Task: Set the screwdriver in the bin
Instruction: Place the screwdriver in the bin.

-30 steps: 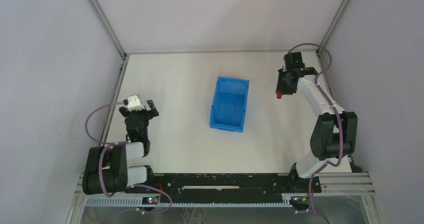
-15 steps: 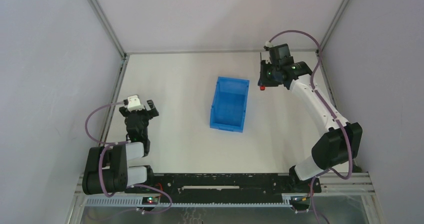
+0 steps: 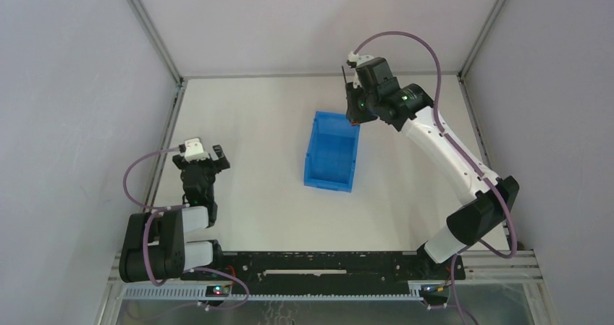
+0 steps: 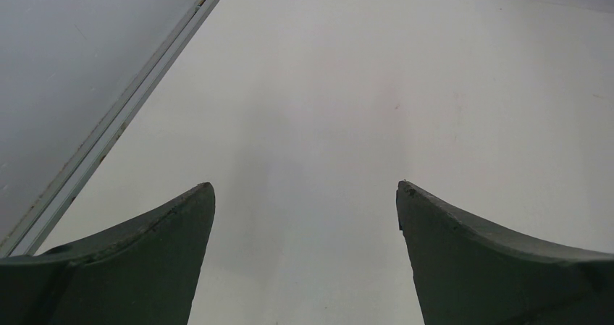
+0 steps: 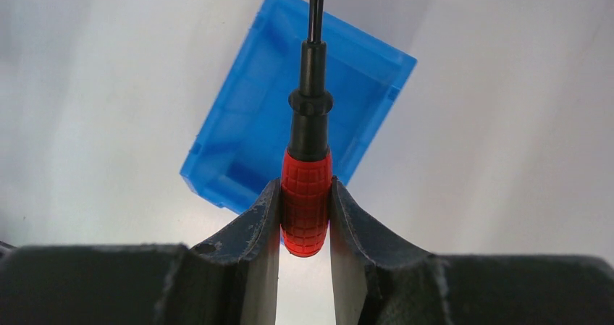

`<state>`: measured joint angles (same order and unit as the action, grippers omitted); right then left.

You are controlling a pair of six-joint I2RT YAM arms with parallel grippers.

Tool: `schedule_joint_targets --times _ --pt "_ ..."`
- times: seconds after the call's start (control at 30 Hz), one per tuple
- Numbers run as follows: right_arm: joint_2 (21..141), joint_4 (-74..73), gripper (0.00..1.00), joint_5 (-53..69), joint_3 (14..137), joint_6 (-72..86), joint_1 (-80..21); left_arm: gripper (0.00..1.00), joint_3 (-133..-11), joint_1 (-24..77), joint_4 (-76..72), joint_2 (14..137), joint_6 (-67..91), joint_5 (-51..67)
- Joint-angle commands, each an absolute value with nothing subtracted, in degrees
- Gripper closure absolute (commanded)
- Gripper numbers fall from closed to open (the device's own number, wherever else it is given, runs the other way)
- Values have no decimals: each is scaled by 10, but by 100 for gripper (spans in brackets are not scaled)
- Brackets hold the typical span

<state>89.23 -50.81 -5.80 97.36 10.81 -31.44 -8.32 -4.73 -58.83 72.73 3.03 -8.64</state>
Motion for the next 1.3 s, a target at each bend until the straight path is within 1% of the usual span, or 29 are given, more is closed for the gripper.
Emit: schedule_joint_targets --times 0.0,0.23,0.47,1.0,1.27 --pt "915 -515 100 -79 1029 105 -343 0 -108 -43 -607 720 22 -89" --pt "960 -532 100 -103 1092 102 -382 0 -107 -43 -607 720 21 -89" --pt "990 -541 100 -158 1086 129 -414 0 -107 -43 -607 720 20 -90" --pt "1013 -511 100 -145 957 165 -426 0 -107 -44 -607 719 22 -90" --pt "1038 -492 100 -128 920 176 -426 0 -107 -43 -607 720 22 -90"
